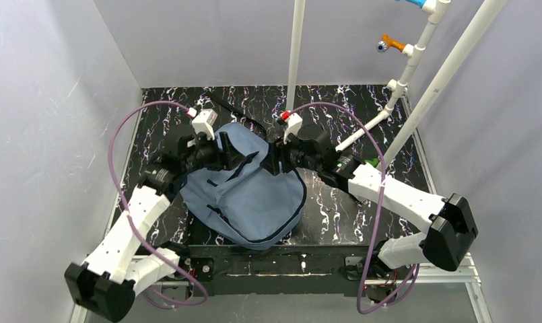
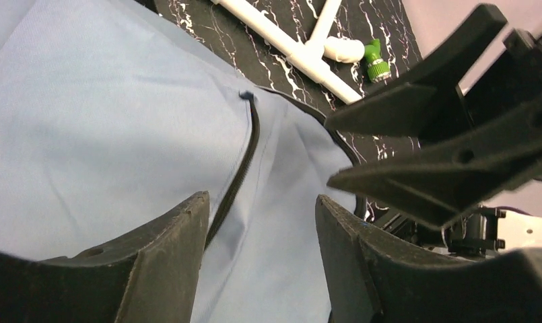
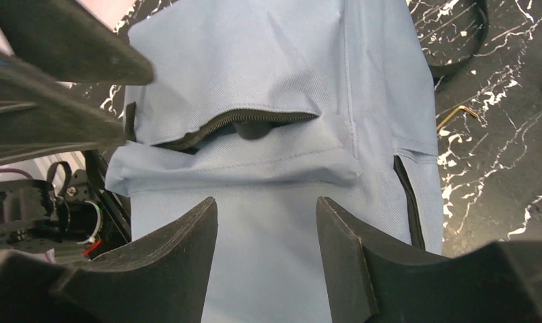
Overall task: Pack the student bag
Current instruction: Adjust the stationery in the student bag.
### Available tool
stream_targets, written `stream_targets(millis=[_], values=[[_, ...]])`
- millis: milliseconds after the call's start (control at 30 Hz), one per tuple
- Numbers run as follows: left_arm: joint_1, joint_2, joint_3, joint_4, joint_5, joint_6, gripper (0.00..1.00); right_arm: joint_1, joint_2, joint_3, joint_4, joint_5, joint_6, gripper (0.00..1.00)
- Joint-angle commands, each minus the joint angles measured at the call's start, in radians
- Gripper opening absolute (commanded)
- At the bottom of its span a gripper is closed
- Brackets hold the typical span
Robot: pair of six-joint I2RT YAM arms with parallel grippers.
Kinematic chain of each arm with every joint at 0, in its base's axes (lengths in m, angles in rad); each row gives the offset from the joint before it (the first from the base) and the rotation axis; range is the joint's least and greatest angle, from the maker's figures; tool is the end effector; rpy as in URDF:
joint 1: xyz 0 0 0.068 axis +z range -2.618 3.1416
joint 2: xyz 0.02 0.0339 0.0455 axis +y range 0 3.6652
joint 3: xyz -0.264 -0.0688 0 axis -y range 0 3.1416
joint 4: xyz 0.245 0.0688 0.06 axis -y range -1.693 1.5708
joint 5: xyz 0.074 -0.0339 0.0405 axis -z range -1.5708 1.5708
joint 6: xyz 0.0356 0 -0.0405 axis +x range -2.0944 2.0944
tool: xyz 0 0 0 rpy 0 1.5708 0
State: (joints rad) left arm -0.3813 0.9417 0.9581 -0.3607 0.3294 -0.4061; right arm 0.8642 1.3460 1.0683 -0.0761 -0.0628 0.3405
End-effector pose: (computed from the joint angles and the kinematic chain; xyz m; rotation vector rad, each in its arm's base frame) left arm 0.1906 -0.0888 0.3546 0.2064 1.9771 -0.8361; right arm 0.2034 0.2418 0.3234 -0.5662 1.9417 0.8505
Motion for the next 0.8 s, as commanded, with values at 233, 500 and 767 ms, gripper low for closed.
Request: stream_targets(millis=[233, 500, 767], values=[[0.017, 0.28, 0.111, 0.135, 0.139, -0.051, 0.42, -0.041, 0.118, 0.149, 0.104, -0.109, 0.06, 0.54], [0.053, 0.29, 0.04, 0.123, 0.128, -0.067, 0.37, -0.149, 0.184, 0.125, 0.187, -0.319, 0.082, 0.59], [0.061, 0.146, 0.04, 0.028, 0.311, -0.023, 0.51, -0.206, 0.23, 0.144, 0.085, -0.442, 0.048, 0.74]])
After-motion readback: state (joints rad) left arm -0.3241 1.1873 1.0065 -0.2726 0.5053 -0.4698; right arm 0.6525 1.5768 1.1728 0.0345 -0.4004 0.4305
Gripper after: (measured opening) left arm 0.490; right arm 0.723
